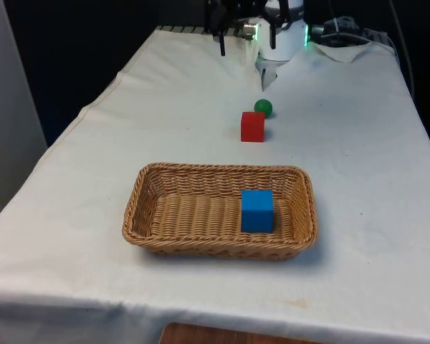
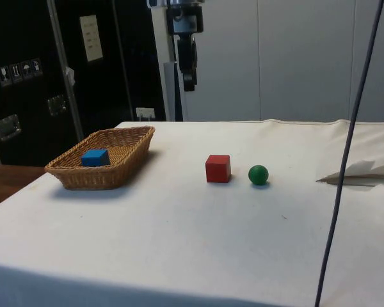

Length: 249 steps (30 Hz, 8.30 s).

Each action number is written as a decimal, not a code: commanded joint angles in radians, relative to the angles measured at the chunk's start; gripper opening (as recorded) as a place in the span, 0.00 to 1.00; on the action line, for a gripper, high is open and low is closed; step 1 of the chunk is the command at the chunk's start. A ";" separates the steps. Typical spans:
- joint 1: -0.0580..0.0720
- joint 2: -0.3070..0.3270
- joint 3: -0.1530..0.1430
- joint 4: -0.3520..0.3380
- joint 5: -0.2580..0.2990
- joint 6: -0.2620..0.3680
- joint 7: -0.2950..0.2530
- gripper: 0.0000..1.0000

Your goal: Place all non-red objects into the basket.

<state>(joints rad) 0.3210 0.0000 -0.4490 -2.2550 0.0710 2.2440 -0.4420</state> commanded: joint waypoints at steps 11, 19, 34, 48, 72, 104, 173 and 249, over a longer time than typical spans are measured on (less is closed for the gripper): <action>-0.006 -0.087 -0.013 -0.099 -0.056 0.020 0.003 1.00; -0.007 -0.136 -0.017 -0.172 -0.109 0.050 0.031 1.00; -0.003 -0.196 -0.022 -0.302 -0.153 0.137 0.062 1.00; -0.005 -0.264 -0.032 -0.463 -0.151 0.277 0.064 1.00; 0.025 -0.201 -0.023 -0.622 -0.056 0.508 0.051 1.00; 0.018 0.056 0.083 -0.609 0.061 0.743 0.085 1.00; -0.008 -0.068 0.057 -0.555 -0.002 0.627 0.191 0.00; -0.020 0.328 0.076 0.222 0.274 0.221 0.058 0.00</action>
<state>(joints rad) 0.3090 0.3190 -0.3790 -2.0450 0.3320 2.4740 -0.3730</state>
